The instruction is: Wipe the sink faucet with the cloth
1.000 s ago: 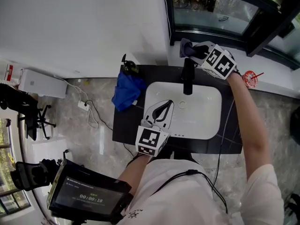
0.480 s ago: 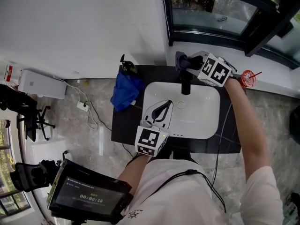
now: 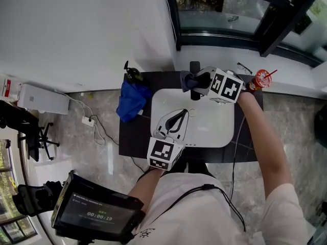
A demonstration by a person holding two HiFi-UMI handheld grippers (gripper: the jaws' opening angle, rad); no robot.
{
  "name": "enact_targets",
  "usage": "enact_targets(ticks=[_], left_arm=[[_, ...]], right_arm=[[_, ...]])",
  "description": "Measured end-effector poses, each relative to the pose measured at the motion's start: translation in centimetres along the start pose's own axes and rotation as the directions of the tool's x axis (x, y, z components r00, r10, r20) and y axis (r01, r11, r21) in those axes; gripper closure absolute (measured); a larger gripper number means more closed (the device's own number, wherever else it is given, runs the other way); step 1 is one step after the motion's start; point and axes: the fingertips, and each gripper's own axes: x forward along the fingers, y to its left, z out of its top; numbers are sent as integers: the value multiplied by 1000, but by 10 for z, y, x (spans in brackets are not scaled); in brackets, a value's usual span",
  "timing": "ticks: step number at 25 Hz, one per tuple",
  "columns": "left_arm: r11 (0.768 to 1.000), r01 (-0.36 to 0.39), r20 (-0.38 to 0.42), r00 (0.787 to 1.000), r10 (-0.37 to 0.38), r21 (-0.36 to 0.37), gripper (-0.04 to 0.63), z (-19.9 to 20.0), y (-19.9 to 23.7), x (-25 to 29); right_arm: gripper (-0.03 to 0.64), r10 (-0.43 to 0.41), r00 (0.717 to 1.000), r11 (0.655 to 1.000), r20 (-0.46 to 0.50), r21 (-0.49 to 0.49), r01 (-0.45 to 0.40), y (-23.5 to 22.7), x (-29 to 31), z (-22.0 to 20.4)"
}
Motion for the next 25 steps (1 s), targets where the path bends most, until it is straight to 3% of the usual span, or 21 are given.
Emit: enact_targets(ticks=[7,14,19,25], left_arm=[[1000,14,2,1000,-14,3,601,-2,-7,-4],[1000,27,-4,1000,-27,9,601,-3,-8,-4],[1000,23,-10,1000,-23,7,601,-4,-5,-2],[1000,18,-14,1000,-18,6,601,-3,-1,6]], right_arm=[[502,154,988,988,-17,2,-154,71,7,-10],[502,218,969,956,113,177,-235,143,13,-41],[502,134,984,950,113,268,-160,126,-1,-75],[500,-99,994,944,51,322,77,43,-16,-99]])
